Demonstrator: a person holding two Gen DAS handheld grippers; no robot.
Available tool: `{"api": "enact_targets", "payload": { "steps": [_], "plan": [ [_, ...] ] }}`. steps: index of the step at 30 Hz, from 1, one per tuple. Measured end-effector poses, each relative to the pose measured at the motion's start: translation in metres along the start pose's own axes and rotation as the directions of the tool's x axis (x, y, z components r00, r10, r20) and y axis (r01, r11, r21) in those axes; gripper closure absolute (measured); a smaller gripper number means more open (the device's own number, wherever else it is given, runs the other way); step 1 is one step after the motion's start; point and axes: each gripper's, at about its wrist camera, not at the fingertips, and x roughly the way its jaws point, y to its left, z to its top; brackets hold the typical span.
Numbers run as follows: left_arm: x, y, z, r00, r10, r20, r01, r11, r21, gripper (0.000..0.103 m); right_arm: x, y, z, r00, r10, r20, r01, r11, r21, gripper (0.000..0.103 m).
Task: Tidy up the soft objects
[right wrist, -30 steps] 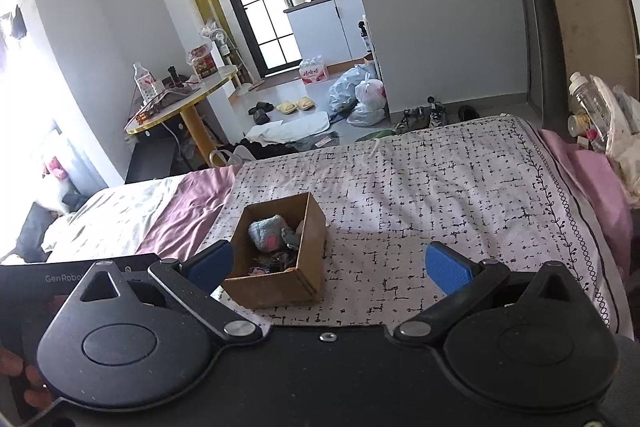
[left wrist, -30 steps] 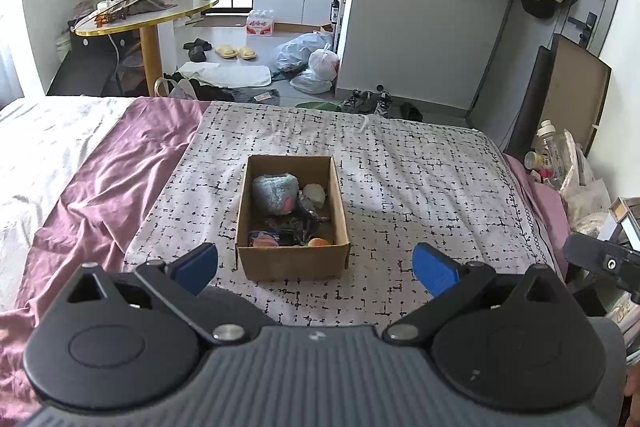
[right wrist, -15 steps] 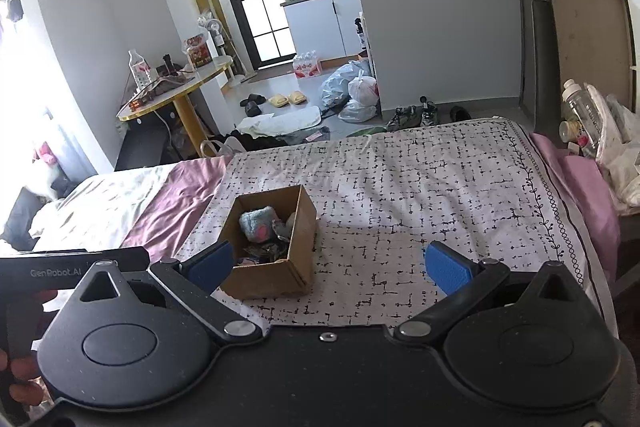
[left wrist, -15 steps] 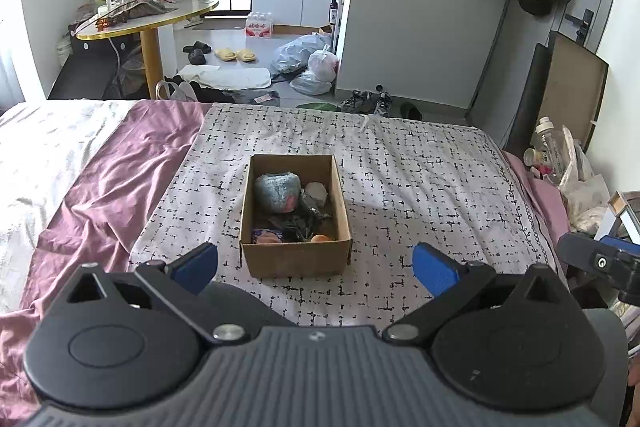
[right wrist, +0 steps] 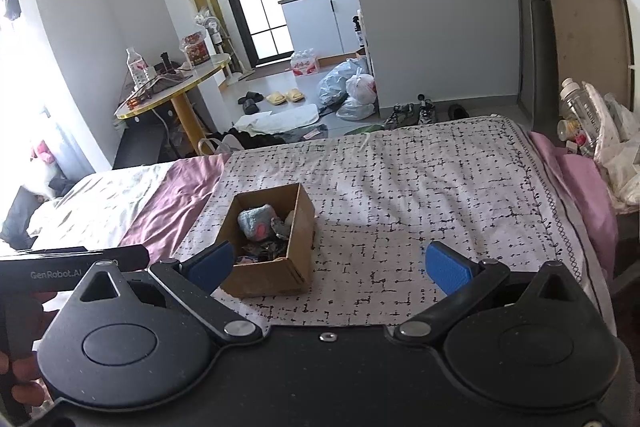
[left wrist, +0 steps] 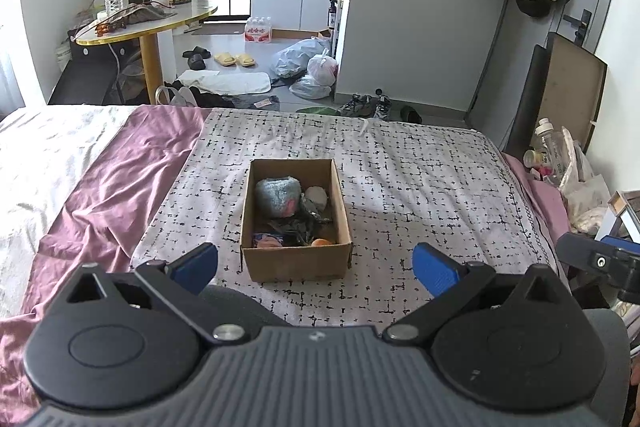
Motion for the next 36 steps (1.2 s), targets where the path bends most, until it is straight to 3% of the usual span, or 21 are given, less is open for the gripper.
{"api": "enact_targets", "payload": {
  "steps": [36],
  "plan": [
    [0.0022, 0.0048, -0.006, 1.0, -0.019, -0.001, 0.019, 1.0, -0.004, 0.0, 0.0056, 0.0042, -0.0053, 1.0, -0.008, -0.014, 0.008, 1.0, -0.018, 0.0]
  ]
}}
